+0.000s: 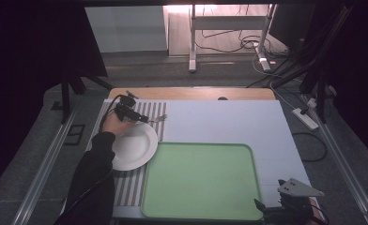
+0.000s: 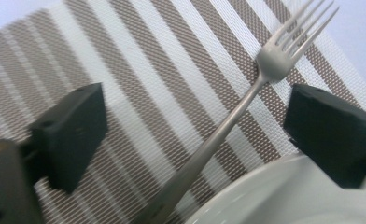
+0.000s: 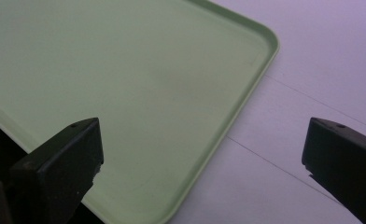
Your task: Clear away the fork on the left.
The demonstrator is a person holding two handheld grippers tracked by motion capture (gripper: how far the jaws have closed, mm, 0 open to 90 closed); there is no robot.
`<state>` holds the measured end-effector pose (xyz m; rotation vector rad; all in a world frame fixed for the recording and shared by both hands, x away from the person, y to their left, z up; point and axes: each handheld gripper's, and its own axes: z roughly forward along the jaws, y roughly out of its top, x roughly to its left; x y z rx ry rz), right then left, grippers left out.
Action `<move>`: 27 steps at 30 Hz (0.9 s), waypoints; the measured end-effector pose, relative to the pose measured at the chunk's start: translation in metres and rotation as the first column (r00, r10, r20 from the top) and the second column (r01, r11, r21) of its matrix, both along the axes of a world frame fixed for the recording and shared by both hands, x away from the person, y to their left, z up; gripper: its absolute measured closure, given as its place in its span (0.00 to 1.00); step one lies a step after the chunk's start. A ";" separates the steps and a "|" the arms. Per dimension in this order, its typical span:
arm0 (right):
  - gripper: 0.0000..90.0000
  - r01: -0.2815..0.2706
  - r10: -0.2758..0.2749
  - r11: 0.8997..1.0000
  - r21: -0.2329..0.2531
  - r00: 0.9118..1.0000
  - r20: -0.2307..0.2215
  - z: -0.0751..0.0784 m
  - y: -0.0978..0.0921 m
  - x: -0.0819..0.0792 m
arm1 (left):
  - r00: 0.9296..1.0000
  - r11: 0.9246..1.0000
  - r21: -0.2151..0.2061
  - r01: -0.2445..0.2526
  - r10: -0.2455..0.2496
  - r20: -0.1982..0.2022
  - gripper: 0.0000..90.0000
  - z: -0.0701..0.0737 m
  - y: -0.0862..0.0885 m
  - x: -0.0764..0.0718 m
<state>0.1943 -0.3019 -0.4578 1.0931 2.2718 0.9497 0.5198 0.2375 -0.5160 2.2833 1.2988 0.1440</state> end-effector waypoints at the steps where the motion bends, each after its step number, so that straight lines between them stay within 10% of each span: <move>1: 0.00 0.000 0.000 1.000 0.000 1.000 0.000 0.000 0.000 0.000 | 1.000 1.000 0.006 0.010 -0.010 -0.008 0.05 -0.001 -0.003 0.001; 14: 0.00 -0.003 0.003 1.000 0.001 1.000 -0.001 0.000 0.000 0.000 | 0.999 0.988 0.146 0.045 -0.041 -0.029 0.10 -0.009 -0.025 0.010; 27: 0.00 -0.012 0.012 1.000 -0.011 1.000 -0.006 0.000 0.001 0.000 | 0.998 0.991 0.125 0.056 -0.057 0.004 0.74 -0.002 0.010 0.003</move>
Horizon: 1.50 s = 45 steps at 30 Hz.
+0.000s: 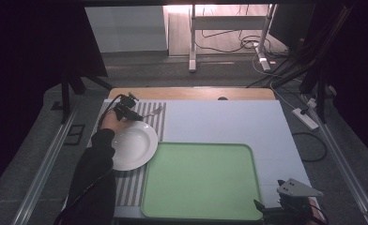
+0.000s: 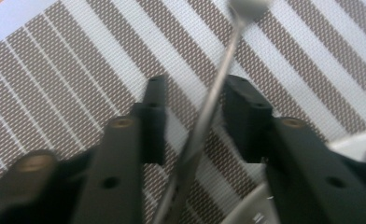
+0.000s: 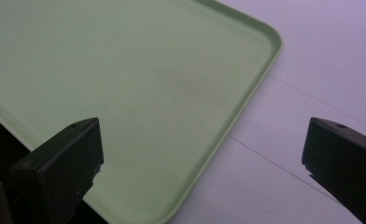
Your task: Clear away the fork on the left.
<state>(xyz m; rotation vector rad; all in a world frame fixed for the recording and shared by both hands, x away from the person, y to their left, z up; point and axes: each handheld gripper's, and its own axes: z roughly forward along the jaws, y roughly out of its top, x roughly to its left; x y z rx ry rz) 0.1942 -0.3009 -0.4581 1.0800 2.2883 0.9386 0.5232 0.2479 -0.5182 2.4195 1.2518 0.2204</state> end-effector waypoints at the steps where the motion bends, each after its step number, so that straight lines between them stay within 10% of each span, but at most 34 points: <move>1: 0.00 -0.002 0.002 1.000 0.000 1.000 0.000 0.000 0.000 0.000 | 1.000 1.000 0.004 0.005 -0.005 -0.005 0.79 0.001 0.002 0.000; 9: 0.00 -0.002 0.002 1.000 -0.003 1.000 0.000 0.000 0.001 0.000 | 0.998 0.999 -0.032 0.009 -0.011 -0.069 0.93 0.003 0.013 0.001; 30: 0.00 0.004 -0.004 1.000 -0.012 1.000 -0.002 0.000 0.001 0.000 | 0.998 0.998 -0.030 -0.053 0.052 -0.047 0.93 0.040 0.061 -0.025; 45: 0.00 0.001 -0.001 1.000 -0.016 1.000 0.003 0.000 0.002 0.000 | 0.999 0.995 -0.096 0.023 -0.026 -0.027 0.93 0.040 0.033 -0.058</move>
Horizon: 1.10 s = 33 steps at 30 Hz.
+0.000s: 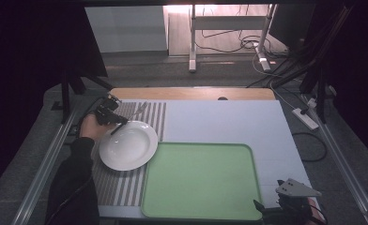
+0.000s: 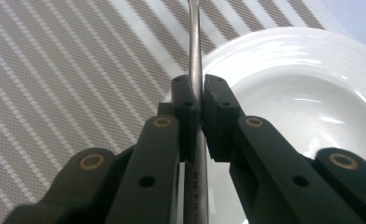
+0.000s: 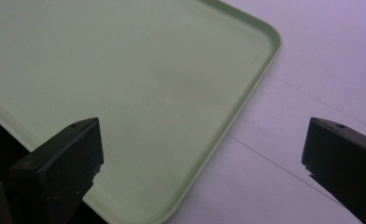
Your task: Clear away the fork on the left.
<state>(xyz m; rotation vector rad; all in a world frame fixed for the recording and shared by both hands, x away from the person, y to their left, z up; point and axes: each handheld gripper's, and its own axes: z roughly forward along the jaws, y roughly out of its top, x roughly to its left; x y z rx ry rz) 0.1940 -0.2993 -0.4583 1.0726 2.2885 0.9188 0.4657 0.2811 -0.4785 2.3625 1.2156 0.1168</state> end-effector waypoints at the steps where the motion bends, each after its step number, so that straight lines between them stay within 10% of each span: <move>1: 0.00 0.000 0.000 1.000 0.000 1.000 -0.001 0.000 0.000 0.000 | 1.000 1.000 -0.011 -0.002 0.002 0.002 0.93 0.000 -0.002 -0.002; 33: 0.00 -0.006 0.006 1.000 -0.004 1.000 0.005 0.000 0.000 -0.001 | 0.994 0.990 -0.095 0.105 -0.105 0.004 0.93 -0.005 -0.059 -0.080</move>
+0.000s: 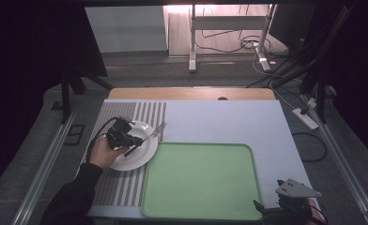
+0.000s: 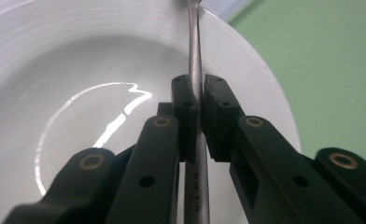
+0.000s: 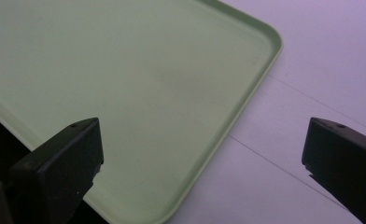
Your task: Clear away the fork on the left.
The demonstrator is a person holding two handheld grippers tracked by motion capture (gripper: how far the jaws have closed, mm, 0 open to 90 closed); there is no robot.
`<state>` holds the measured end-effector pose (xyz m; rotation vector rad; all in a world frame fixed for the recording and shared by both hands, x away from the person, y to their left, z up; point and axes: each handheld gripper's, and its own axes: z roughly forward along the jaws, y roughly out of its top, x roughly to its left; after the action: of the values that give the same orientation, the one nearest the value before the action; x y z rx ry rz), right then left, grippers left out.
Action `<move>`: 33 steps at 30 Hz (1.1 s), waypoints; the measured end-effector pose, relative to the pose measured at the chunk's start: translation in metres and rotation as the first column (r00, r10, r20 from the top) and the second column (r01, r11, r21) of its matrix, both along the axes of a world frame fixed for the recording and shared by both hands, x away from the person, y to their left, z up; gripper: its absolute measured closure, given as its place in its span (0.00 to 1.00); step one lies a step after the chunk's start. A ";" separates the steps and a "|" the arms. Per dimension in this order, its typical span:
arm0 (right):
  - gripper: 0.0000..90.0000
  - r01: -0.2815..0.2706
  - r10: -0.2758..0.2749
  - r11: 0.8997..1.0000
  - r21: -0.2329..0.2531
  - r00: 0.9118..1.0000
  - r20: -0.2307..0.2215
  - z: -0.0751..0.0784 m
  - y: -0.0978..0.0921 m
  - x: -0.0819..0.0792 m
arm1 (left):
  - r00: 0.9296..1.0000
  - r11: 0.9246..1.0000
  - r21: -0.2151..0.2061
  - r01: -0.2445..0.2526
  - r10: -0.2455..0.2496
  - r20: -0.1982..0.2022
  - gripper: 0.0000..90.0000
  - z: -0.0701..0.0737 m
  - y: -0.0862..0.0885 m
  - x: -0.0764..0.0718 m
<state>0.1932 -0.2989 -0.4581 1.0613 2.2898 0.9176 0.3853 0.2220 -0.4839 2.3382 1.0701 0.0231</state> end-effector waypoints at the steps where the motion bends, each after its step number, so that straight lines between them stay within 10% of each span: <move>1: 0.00 0.000 0.000 1.000 -0.001 1.000 0.000 0.000 0.000 0.000 | 1.000 1.000 -0.002 0.004 -0.004 -0.002 0.93 0.000 -0.002 -0.003; 33: 0.00 -0.016 0.016 1.000 -0.008 1.000 0.004 0.000 0.002 0.000 | 0.995 0.996 -0.027 0.085 -0.086 -0.046 0.93 -0.010 -0.085 -0.084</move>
<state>0.1931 -0.2971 -0.4584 1.0382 2.3003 0.9147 0.3018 0.1374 -0.4941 2.3699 0.9862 -0.0771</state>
